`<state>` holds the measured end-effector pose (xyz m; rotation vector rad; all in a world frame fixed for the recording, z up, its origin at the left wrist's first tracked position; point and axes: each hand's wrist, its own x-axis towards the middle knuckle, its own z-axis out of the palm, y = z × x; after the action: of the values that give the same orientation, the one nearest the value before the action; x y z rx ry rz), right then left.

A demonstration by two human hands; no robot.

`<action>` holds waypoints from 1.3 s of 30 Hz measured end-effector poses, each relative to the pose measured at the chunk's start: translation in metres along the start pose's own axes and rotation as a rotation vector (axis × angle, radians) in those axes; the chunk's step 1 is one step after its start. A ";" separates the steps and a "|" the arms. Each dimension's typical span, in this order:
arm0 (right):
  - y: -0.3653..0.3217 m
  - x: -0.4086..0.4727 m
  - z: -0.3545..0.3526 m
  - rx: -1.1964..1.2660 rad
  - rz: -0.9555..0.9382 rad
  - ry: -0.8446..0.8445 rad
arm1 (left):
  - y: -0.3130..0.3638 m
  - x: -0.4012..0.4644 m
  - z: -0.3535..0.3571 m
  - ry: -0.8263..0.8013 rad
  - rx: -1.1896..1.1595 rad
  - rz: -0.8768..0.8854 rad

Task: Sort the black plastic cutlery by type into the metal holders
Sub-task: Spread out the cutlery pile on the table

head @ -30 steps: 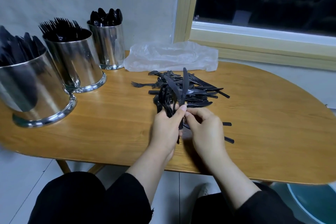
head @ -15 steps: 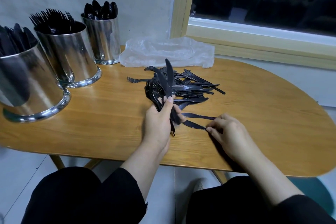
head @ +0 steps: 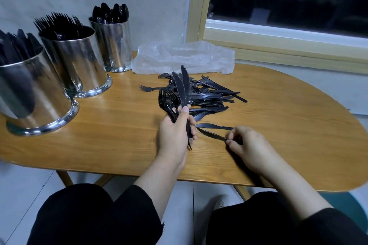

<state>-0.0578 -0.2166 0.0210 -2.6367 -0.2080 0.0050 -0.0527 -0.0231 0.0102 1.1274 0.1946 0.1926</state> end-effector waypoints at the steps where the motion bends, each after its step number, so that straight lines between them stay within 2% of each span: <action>1: -0.001 -0.003 0.002 0.039 -0.014 0.057 | -0.001 0.001 0.000 0.009 -0.007 -0.003; 5: -0.017 -0.011 0.007 0.400 0.009 0.358 | -0.003 0.004 0.001 0.018 -0.005 -0.017; 7: -0.030 -0.007 0.012 0.520 -0.007 0.458 | -0.005 0.005 0.002 0.004 0.016 -0.016; 11: -0.063 0.007 0.026 0.621 -0.053 0.475 | -0.007 0.006 0.003 -0.006 0.033 -0.006; 18: -0.086 0.017 0.045 0.655 0.019 0.458 | -0.010 0.008 0.002 -0.042 0.017 -0.011; 21: -0.083 0.016 0.045 0.550 -0.028 0.451 | -0.012 0.010 0.002 -0.050 0.033 -0.014; 26: -0.064 0.016 0.041 0.396 -0.250 0.456 | -0.014 0.011 0.000 -0.026 0.037 -0.007; 28: -0.038 0.024 0.034 0.233 -0.176 0.478 | -0.011 0.009 0.001 -0.008 0.020 0.003; 30: -0.010 0.029 0.025 -0.027 -0.007 0.354 | -0.007 0.006 0.001 -0.025 -0.013 -0.007; 32: 0.008 0.027 0.020 -0.198 0.070 0.215 | -0.004 0.004 0.002 -0.047 -0.035 -0.020; 36: 0.012 0.022 0.012 -0.244 0.006 0.209 | -0.002 0.004 0.001 0.001 -0.078 -0.020; 39: 0.006 0.024 0.002 -0.239 0.043 0.093 | -0.004 0.005 0.001 0.035 -0.047 0.004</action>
<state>-0.0331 -0.2174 0.0169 -2.8712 -0.1259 -0.1362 -0.0477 -0.0244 0.0065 1.0788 0.2174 0.2195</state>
